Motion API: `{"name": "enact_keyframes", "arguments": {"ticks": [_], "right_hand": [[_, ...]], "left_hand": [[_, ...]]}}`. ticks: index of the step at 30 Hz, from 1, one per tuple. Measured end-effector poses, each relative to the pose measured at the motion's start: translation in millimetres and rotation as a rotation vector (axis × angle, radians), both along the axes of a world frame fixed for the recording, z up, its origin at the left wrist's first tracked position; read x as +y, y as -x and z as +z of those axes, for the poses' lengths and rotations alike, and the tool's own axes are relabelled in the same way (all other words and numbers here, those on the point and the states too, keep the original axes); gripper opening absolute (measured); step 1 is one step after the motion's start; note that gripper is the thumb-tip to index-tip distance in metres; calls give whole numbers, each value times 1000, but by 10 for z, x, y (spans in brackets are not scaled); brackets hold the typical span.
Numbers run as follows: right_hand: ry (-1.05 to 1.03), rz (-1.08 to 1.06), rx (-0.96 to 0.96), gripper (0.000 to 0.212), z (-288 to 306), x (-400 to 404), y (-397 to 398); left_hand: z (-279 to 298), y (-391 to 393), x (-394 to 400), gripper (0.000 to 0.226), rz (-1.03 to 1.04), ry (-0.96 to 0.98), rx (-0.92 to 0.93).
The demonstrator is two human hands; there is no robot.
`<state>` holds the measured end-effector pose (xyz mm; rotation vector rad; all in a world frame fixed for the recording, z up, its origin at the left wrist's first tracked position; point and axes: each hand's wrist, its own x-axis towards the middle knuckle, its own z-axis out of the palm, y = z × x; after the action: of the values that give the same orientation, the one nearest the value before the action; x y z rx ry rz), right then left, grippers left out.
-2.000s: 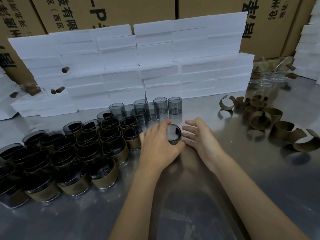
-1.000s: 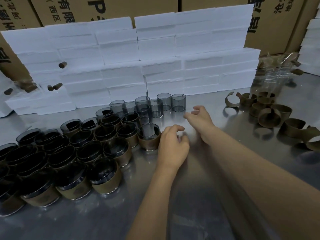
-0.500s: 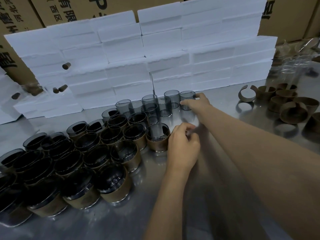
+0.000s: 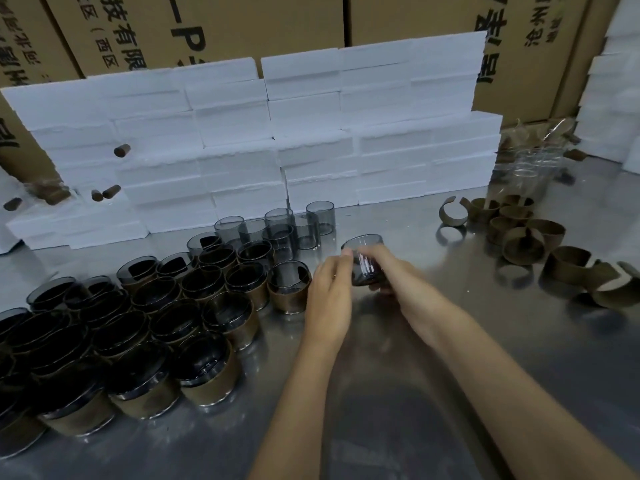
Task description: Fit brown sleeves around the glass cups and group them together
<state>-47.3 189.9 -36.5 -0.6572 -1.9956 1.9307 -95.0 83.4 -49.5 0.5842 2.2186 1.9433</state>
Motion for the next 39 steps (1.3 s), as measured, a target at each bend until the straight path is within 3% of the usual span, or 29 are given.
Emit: {"name": "enact_keyframes", "arguments": {"ticks": [4, 8, 13, 18, 21, 25, 30, 34, 36, 39], "right_hand": [[-44, -17, -36, 67, -76, -148, -30], [-68, -110, 103, 52, -224, -167, -31], [-90, -234, 185, 43, -285, -136, -20], [-38, -202, 215, 29, -175, -122, -83], [0, -73, 173, 51, -131, -157, -108], [44, 60, 190, 40, -68, -177, -171], [-45, -117, 88, 66, -61, -177, -143], [-103, -209, 94, 70, -118, -175, -96], [-64, -232, 79, 73, -121, -167, -77], [-3, -291, 82, 73, -116, -159, -75]], "left_hand": [[43, -19, -32, 42, -58, -70, -29], [56, -4, -18, 46, -40, -105, -73], [15, 21, 42, 20, 113, -102, 32], [34, 26, -2, 41, 31, -159, -118], [27, 22, -6, 56, -125, -155, -188], [51, -52, 83, 58, -144, -130, -239], [-10, -55, 147, 52, -40, -107, -145], [9, -71, 152, 28, 114, -113, 65], [8, -99, 143, 27, 138, -109, 140], [17, -162, 147, 31, 85, -133, 103]]}}
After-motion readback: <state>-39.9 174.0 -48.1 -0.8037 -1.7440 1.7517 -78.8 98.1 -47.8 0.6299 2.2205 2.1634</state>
